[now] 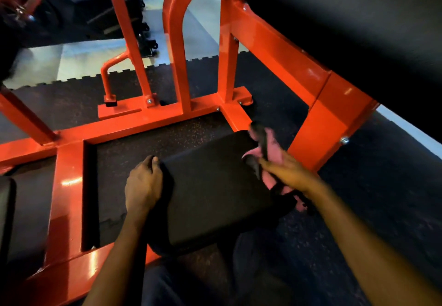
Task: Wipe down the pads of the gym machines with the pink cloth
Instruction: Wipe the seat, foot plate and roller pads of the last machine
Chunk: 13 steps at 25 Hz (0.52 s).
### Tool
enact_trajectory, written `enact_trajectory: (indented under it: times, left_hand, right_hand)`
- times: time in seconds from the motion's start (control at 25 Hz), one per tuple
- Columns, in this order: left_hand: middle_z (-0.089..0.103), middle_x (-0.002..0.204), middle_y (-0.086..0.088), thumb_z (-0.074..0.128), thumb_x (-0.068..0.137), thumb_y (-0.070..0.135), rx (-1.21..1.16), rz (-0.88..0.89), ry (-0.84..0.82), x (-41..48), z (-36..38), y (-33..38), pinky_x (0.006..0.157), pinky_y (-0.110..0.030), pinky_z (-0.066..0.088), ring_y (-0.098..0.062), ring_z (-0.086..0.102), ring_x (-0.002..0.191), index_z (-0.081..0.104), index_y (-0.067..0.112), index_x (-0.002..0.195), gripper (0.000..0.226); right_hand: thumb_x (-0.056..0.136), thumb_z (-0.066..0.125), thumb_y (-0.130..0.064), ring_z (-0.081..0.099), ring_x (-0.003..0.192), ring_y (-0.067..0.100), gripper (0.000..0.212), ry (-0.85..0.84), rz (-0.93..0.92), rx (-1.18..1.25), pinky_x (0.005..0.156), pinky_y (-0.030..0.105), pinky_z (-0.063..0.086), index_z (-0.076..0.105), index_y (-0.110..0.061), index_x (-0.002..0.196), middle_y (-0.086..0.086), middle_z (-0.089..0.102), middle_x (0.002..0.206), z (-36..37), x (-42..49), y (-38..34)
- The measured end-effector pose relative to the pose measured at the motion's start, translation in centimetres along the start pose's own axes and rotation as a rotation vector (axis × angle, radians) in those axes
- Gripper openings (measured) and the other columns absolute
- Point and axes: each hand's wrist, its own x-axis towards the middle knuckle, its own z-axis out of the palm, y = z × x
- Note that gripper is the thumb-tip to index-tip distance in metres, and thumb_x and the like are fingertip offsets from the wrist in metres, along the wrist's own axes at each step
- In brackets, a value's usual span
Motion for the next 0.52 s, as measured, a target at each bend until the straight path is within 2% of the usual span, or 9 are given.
enact_trajectory:
  times: [0.08, 0.16, 0.2, 0.28, 0.32, 0.36, 0.44, 0.52]
  left_hand:
    - [0.064, 0.118, -0.025, 0.036, 0.105, 0.034, 0.003, 0.019, 0.003, -0.2, -0.1, 0.2, 0.087, -0.047, 0.046, -0.046, 0.059, 0.107, 0.062, 0.013, 0.11, 0.034]
    - [0.064, 0.118, -0.025, 0.035, 0.106, 0.033, 0.022, 0.025, 0.001, -0.2, 0.0, 0.3, 0.087, -0.047, 0.046, -0.046, 0.059, 0.107, 0.061, 0.011, 0.111, 0.035]
    - [0.064, 0.119, -0.025, 0.034, 0.106, 0.033, 0.019, 0.027, -0.001, -0.3, 0.0, 0.4, 0.088, -0.047, 0.046, -0.045, 0.059, 0.108, 0.061, 0.01, 0.112, 0.036]
    - [0.064, 0.119, -0.025, 0.034, 0.106, 0.033, 0.007, 0.021, 0.003, -0.1, 0.0, 0.4, 0.088, -0.047, 0.046, -0.045, 0.059, 0.109, 0.061, 0.01, 0.113, 0.037]
    - [0.065, 0.117, -0.025, 0.033, 0.106, 0.033, -0.006, 0.015, 0.008, 0.0, 0.0, 0.3, 0.088, -0.047, 0.046, -0.045, 0.06, 0.108, 0.061, 0.011, 0.11, 0.036]
    - [0.065, 0.114, -0.025, 0.033, 0.106, 0.033, -0.027, 0.007, 0.015, -0.1, 0.0, 0.2, 0.087, -0.047, 0.046, -0.045, 0.06, 0.106, 0.06, 0.011, 0.106, 0.035]
    - [0.066, 0.108, -0.026, 0.033, 0.106, 0.033, -0.075, -0.017, 0.029, -0.2, -0.1, 0.2, 0.085, -0.047, 0.046, -0.046, 0.06, 0.103, 0.057, 0.012, 0.099, 0.033]
    - [0.065, 0.106, -0.027, 0.033, 0.106, 0.033, -0.089, -0.05, 0.04, -0.1, -0.1, 0.2, 0.083, -0.047, 0.044, -0.047, 0.059, 0.101, 0.055, 0.011, 0.098, 0.032]
  right_hand:
    - [0.091, 0.071, -0.044, 0.06, 0.117, 0.017, 0.057, -0.021, 0.019, -0.072, 0.09, 0.036, 0.053, 0.053, -0.031, 0.143, -0.004, 0.061, 0.131, 2.1, 2.3, -1.0]
    - [0.092, 0.062, -0.055, 0.061, 0.116, 0.025, 0.053, 0.065, 0.083, -0.225, 0.09, 0.036, 0.052, 0.053, -0.034, 0.141, 0.002, 0.064, 0.13, 2.7, 4.8, -3.1]
    - [0.094, 0.058, -0.057, 0.064, 0.111, 0.028, 0.049, 0.069, 0.096, -0.261, 0.089, 0.031, 0.053, 0.057, -0.031, 0.135, 0.006, 0.066, 0.127, 2.8, 6.2, -4.1]
    - [0.098, 0.059, -0.048, 0.067, 0.082, 0.021, 0.027, 0.002, 0.112, -0.169, 0.06, 0.013, 0.051, 0.064, -0.025, 0.113, 0.005, 0.068, 0.099, 3.3, 8.3, -6.8]
    - [0.098, 0.061, -0.044, 0.064, 0.075, 0.017, 0.02, -0.059, 0.095, -0.173, 0.049, 0.013, 0.045, 0.064, -0.026, 0.105, 0.001, 0.065, 0.089, 3.4, 8.9, -8.2]
    - [0.096, 0.064, -0.046, 0.063, 0.076, 0.017, 0.022, -0.137, 0.05, -0.207, 0.049, 0.015, 0.043, 0.066, -0.025, 0.1, -0.001, 0.065, 0.086, 3.9, 9.7, -9.3]
    - [0.089, 0.061, -0.061, 0.064, 0.074, 0.016, 0.044, -0.314, -0.068, -0.373, 0.055, 0.021, 0.042, 0.072, -0.019, 0.095, -0.005, 0.069, 0.078, 5.3, 10.5, -11.1]
    - [0.086, 0.051, -0.072, 0.068, 0.065, 0.015, 0.053, -0.39, -0.18, -0.651, 0.052, 0.023, 0.043, 0.074, -0.024, 0.09, -0.009, 0.072, 0.07, 6.9, 11.0, -12.3]
